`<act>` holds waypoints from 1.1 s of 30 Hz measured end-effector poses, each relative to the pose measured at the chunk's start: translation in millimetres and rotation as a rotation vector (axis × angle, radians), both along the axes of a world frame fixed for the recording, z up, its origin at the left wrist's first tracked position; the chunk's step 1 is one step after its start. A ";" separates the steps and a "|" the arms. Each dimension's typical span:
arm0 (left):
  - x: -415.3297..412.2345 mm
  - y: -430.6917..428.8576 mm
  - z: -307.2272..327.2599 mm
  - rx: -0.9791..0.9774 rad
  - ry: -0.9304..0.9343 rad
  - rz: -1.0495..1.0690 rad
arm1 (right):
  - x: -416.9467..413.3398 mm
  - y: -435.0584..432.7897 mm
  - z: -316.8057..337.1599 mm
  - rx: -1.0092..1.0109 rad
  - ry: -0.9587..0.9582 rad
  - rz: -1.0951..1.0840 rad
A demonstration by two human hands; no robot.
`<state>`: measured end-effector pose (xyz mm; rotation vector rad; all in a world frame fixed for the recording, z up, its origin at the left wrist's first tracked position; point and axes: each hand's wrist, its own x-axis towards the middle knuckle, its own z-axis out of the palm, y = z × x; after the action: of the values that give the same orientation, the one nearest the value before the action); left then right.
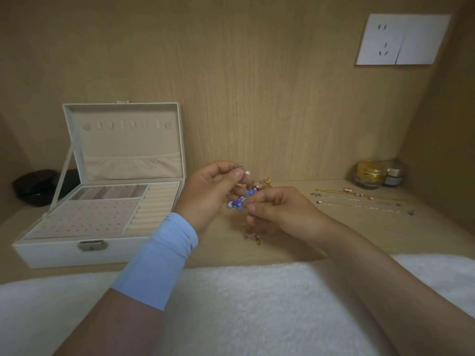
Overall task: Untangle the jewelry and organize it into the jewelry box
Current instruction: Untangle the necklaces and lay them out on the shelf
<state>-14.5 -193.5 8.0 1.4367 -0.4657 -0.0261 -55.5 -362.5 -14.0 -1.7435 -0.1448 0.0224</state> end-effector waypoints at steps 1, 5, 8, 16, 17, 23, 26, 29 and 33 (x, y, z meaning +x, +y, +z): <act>0.5 1.4 0.6 -0.038 0.020 -0.004 | 1.2 -0.9 -0.9 -0.032 -0.020 -0.010; 4.4 4.8 2.0 -0.197 0.091 -0.022 | 6.0 -6.6 -6.6 -0.135 -0.069 -0.021; 8.1 5.9 2.3 -0.279 0.098 0.006 | 9.0 -11.7 -13.9 -0.290 -0.091 0.002; 16.3 7.0 -7.2 -0.123 0.071 0.228 | 11.5 -23.1 -17.2 -0.471 -0.095 -0.001; 17.9 7.0 -10.1 -0.094 0.066 0.253 | 11.9 -24.6 -17.6 -0.504 -0.083 -0.012; 24.4 10.1 -38.0 0.489 0.016 0.318 | 14.0 -34.0 -20.3 -0.765 -0.095 -0.165; 27.4 11.8 -45.0 1.017 -0.133 0.320 | 14.0 -36.6 -21.0 -0.719 -0.094 -0.171; 27.5 10.4 -45.8 1.329 -0.227 0.323 | 12.5 -34.7 -19.8 -0.654 -0.101 -0.140; 26.2 7.5 -44.4 1.508 -0.270 0.303 | 11.7 -31.5 -18.4 -0.600 -0.115 -0.118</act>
<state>11.7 -186.0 -36.4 3.0097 -0.4315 0.0815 -43.8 -394.0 -32.4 -2.3515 -0.1265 -0.1333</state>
